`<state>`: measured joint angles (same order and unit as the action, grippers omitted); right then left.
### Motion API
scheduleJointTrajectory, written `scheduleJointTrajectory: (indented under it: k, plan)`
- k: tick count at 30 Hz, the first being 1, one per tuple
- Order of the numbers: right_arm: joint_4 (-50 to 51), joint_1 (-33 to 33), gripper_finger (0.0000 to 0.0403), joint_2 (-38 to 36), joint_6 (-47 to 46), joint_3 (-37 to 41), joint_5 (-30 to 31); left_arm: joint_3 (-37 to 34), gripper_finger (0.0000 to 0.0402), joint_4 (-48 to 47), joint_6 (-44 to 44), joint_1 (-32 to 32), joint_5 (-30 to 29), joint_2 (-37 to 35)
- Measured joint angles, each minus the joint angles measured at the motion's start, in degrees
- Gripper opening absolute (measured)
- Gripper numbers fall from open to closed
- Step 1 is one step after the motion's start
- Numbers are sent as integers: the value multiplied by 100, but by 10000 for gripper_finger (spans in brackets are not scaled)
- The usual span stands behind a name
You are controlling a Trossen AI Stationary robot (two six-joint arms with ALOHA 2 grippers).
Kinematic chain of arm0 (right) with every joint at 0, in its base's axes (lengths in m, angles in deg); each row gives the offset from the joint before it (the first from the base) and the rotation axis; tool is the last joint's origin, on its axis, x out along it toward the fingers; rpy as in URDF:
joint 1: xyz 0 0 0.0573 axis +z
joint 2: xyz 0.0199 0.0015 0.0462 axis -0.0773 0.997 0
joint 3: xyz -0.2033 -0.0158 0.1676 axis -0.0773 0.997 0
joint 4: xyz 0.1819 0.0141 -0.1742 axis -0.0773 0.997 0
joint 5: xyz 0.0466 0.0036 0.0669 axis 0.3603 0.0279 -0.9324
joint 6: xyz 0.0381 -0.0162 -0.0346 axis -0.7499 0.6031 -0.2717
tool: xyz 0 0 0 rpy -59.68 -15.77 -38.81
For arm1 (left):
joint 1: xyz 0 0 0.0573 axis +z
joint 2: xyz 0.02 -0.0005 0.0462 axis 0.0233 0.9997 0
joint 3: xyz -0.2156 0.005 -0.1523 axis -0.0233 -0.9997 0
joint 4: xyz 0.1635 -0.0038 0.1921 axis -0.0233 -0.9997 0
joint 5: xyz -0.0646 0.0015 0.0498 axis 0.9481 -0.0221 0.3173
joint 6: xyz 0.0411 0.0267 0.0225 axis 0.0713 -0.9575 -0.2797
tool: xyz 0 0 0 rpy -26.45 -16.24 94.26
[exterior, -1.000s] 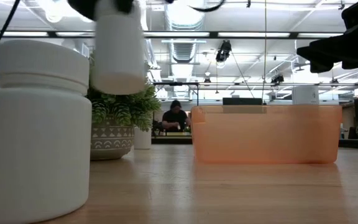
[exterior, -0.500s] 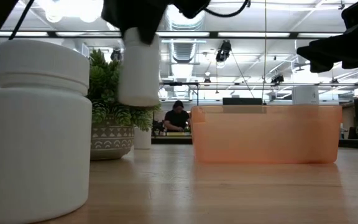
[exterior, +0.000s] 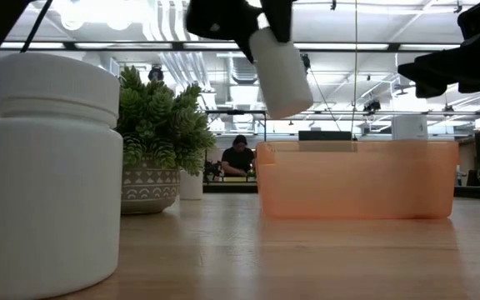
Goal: Pick and place pill bottles into a basket
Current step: Put the white pill bottle into the orange bin
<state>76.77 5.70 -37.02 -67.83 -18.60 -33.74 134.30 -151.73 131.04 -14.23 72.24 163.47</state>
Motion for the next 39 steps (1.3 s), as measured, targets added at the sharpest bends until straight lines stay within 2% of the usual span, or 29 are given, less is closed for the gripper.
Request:
scheduleJointTrajectory:
  k: [8, 22, 39]
  plan:
    - [2, 0, 155, 2, -2, 0, 0, -3, 142, 129, -236, 221, -447, 0]
    - [4, 0, 153, 4, -8, 0, 0, -3, 142, 162, -525, 362, -272, 555]
    - [4, 0, 152, 2, -10, 4, 0, -16, 142, 6, -566, 434, -249, 621]
